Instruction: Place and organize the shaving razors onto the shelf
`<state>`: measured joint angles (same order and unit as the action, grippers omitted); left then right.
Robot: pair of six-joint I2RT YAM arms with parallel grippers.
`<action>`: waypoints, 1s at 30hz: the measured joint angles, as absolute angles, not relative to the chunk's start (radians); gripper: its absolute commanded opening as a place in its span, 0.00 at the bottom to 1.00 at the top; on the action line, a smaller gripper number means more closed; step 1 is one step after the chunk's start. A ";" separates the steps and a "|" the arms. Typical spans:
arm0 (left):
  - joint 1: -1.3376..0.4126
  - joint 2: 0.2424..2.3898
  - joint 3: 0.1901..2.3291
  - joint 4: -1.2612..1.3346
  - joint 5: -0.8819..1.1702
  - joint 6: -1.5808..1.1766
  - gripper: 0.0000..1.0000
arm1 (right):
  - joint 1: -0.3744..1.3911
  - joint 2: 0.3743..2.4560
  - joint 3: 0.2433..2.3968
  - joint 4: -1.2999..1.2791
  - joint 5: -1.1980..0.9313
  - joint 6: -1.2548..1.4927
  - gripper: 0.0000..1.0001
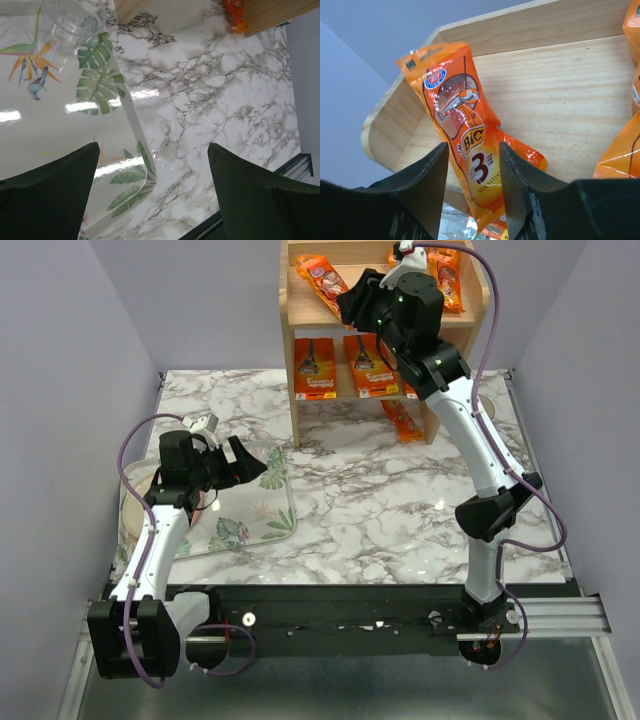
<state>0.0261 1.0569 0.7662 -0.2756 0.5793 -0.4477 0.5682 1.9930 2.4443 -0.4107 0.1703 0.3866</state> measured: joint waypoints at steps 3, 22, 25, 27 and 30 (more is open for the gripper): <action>0.027 1.056 0.762 -0.271 0.581 -0.453 0.99 | 0.568 1.993 2.434 -0.399 0.142 0.340 0.56; 0.031 1.030 0.738 -0.255 0.591 -0.473 0.99 | 0.583 1.994 2.413 -0.369 0.254 0.323 0.01; 0.031 1.030 0.738 -0.255 0.592 -0.474 0.99 | 0.595 1.994 2.427 -0.388 0.315 0.357 0.01; 0.032 1.030 0.738 -0.255 0.592 -0.477 0.99 | 0.610 1.993 2.436 -0.394 0.358 0.370 0.01; 0.033 1.030 0.738 -0.249 0.592 -0.484 0.99 | 0.643 1.993 2.439 -0.390 0.434 0.367 0.01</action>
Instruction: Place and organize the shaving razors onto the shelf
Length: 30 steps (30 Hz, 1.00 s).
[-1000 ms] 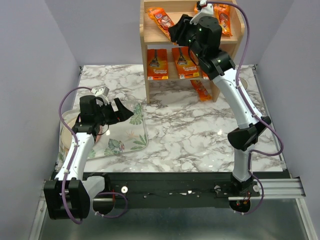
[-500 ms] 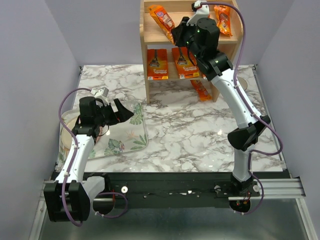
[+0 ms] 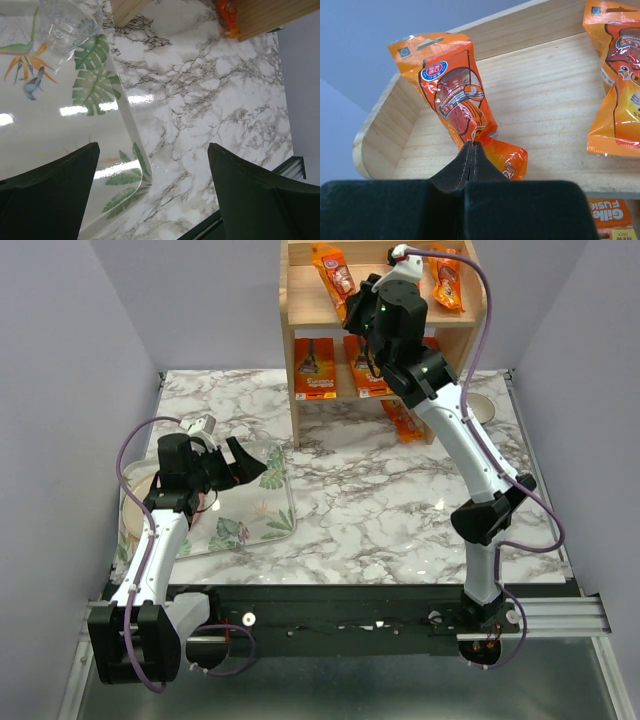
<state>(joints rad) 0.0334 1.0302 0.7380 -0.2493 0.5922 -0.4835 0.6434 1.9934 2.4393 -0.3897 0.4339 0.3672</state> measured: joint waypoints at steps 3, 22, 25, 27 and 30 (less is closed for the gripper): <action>0.038 1.030 0.733 -0.236 0.593 -0.492 0.99 | 0.667 1.993 2.439 -0.381 0.490 0.348 0.01; 0.090 0.980 0.728 -0.272 0.596 -0.498 0.99 | 0.679 2.054 2.483 -0.306 0.670 0.314 0.18; 0.093 0.978 0.726 -0.280 0.595 -0.498 0.99 | 0.678 2.073 2.488 -0.304 0.673 0.314 0.44; 0.095 0.978 0.726 -0.283 0.596 -0.497 0.99 | 0.678 2.088 2.500 -0.292 0.677 0.313 0.57; 0.100 0.978 0.726 -0.288 0.596 -0.494 0.99 | 0.679 2.102 2.519 -0.270 0.677 0.301 0.63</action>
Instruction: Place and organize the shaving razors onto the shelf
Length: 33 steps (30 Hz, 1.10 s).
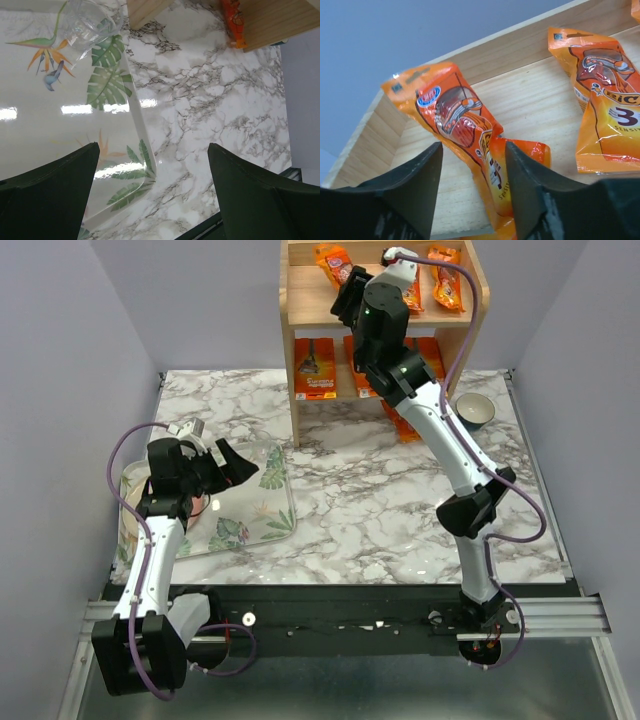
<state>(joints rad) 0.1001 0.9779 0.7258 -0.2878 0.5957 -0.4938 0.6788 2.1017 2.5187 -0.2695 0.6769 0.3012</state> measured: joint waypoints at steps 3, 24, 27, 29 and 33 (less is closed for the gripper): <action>0.104 0.978 0.726 -0.294 0.596 -0.490 0.99 | 0.679 2.102 2.526 -0.252 0.669 0.293 0.63; -0.227 1.266 1.469 -0.157 0.538 -0.391 0.64 | 0.682 1.794 2.384 -0.307 0.527 0.356 0.65; -0.328 1.377 1.673 -0.157 0.461 -0.330 0.00 | 0.680 1.731 2.306 -0.281 0.530 0.308 0.75; -0.384 1.441 1.763 -0.151 0.389 -0.279 0.00 | 0.665 1.680 2.232 -0.265 0.520 0.261 0.75; -0.469 1.544 1.855 -0.147 0.221 -0.224 0.00 | 0.582 1.647 2.169 -0.258 0.391 0.203 0.67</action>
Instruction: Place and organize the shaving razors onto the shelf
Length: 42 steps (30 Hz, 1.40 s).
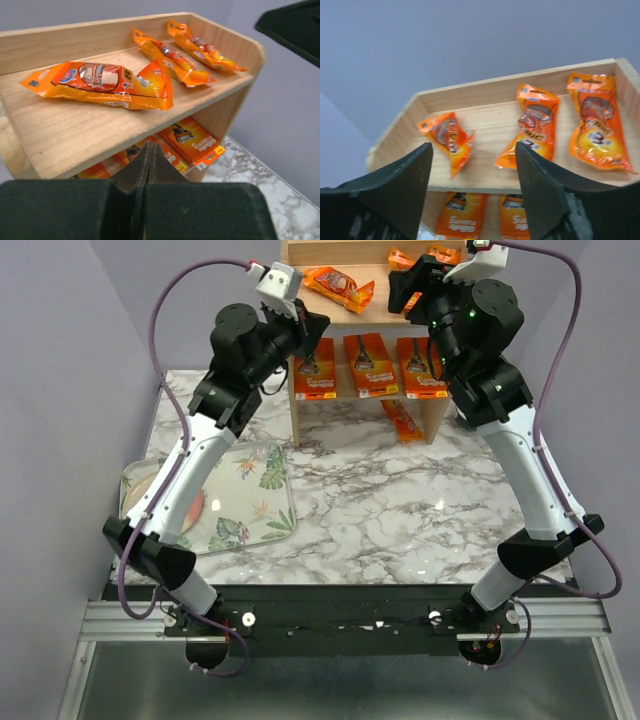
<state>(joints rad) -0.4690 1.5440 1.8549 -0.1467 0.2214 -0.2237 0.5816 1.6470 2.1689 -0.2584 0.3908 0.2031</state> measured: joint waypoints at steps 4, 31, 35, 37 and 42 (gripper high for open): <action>-0.511 1.664 1.929 -0.142 0.083 -0.209 0.00 | 0.490 1.652 2.138 -0.265 0.260 0.181 0.52; -0.612 2.004 2.186 0.062 -0.501 -0.004 0.05 | 0.421 1.966 2.383 -0.316 -0.042 0.221 0.43; -0.612 2.041 2.224 0.094 -0.503 0.018 0.06 | 0.421 1.959 2.367 -0.322 -0.081 0.246 0.43; -0.612 2.054 2.239 0.103 -0.508 0.026 0.06 | 0.421 1.950 2.347 -0.328 -0.096 0.257 0.43; -0.613 2.076 2.262 0.117 -0.508 0.035 0.09 | 0.421 1.939 2.308 -0.339 -0.116 0.277 0.44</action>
<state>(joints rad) -0.6132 2.0758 2.2616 0.1169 -0.5076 0.0353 0.4213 1.9392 2.3085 -0.3393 -0.1158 0.2768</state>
